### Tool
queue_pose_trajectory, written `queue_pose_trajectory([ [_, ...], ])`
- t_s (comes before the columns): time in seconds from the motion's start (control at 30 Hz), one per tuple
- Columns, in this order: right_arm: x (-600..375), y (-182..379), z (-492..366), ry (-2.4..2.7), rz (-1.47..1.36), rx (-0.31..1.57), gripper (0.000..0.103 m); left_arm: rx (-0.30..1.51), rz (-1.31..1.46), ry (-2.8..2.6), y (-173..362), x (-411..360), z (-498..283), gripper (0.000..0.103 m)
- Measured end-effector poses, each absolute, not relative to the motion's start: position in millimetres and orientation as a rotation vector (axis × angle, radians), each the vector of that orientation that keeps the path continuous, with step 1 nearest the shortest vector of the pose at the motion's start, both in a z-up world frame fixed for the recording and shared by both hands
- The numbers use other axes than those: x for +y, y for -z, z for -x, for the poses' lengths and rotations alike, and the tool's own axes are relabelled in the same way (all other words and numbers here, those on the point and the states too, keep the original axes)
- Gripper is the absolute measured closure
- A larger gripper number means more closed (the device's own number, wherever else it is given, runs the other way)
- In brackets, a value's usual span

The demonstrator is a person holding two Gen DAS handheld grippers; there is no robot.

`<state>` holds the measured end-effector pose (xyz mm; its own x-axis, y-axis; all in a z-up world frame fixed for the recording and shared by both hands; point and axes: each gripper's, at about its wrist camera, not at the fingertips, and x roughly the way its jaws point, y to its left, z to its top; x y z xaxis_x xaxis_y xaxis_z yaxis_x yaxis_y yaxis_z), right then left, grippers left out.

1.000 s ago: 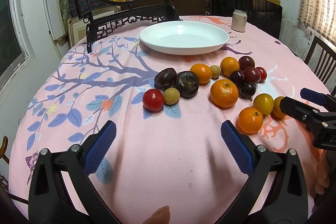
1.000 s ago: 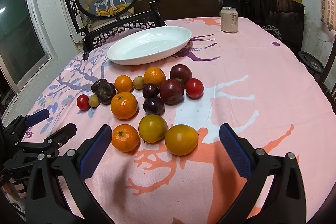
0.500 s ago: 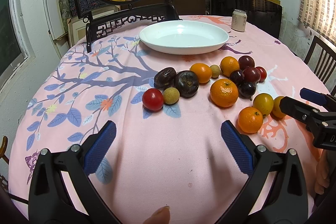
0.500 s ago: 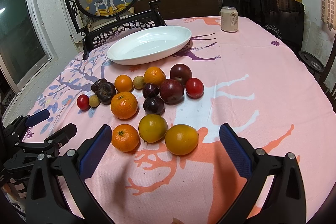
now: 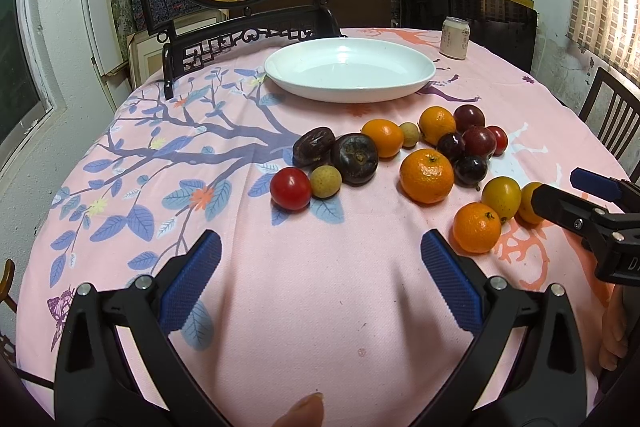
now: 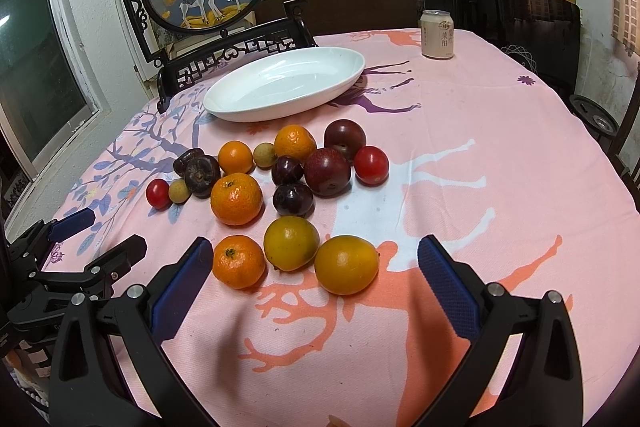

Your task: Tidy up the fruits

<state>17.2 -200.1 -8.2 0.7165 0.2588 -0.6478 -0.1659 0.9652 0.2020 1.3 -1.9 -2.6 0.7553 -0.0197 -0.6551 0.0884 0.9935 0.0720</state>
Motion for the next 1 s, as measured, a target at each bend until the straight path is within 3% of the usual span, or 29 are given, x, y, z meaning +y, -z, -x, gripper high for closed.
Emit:
queue_pose_trajectory([
  [0.37, -200, 12, -18, -0.237, -0.137, 0.758, 0.001, 0.731, -0.102, 0.063, 12, -4, -1, 0.002],
  [0.77, -218, 40, -9, -0.221, -0.022, 0.969, 0.001, 0.974, -0.113, 0.107, 42, 6, -18, 0.002],
  [1.0, -218, 46, -2, -0.248, 0.076, 0.988, 0.001, 0.961, -0.123, 0.160, 43, 11, -12, 0.002],
])
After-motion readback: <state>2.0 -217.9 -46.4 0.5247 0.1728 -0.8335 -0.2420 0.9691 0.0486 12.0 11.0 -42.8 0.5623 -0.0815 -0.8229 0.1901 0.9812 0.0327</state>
